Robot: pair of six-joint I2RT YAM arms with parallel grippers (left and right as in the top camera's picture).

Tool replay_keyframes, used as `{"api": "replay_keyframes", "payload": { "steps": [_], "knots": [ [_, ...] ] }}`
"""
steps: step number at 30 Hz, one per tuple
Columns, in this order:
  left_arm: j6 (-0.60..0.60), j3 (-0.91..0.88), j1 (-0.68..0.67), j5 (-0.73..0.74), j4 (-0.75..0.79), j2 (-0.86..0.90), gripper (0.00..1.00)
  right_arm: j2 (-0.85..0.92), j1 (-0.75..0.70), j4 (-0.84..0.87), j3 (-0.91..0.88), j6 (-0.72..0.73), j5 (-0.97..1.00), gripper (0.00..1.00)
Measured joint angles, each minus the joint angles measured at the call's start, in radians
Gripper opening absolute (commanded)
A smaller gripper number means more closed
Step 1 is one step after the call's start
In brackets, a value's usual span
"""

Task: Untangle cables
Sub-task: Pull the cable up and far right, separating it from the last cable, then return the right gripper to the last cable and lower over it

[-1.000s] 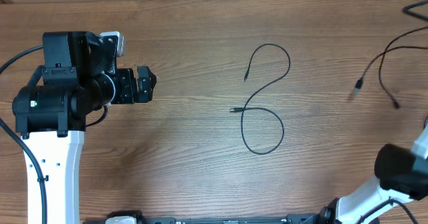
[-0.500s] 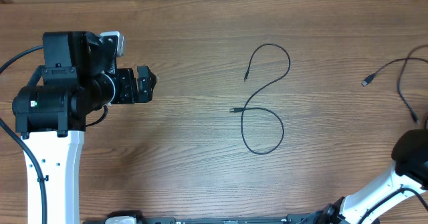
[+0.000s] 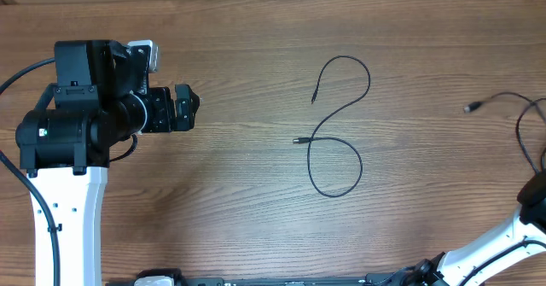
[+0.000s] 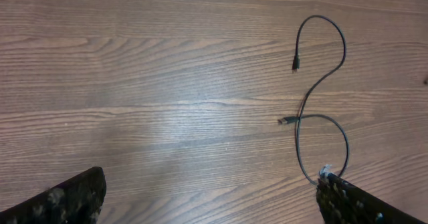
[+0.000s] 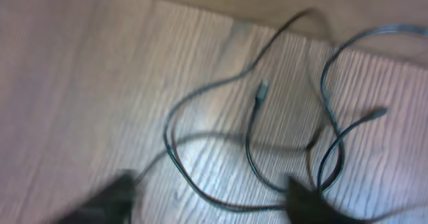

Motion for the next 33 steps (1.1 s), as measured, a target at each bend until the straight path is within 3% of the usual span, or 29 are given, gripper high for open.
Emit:
{"api": "replay_keyframes", "payload": {
  "steps": [8, 16, 33],
  "knots": [
    [0.0, 0.0, 0.0, 0.0, 0.0, 0.0, 1.0, 0.001, -0.006, -0.002, -0.086, -0.011, -0.164, 1.0],
    [0.0, 0.0, 0.0, 0.0, 0.0, 0.0, 1.0, 0.001, 0.062, -0.063, -0.086, -0.163, -0.455, 1.0],
    [0.0, 0.0, 0.0, 0.0, 0.0, 0.0, 1.0, 0.001, 0.549, -0.224, -0.086, -0.204, -0.529, 0.97]
  ]
}}
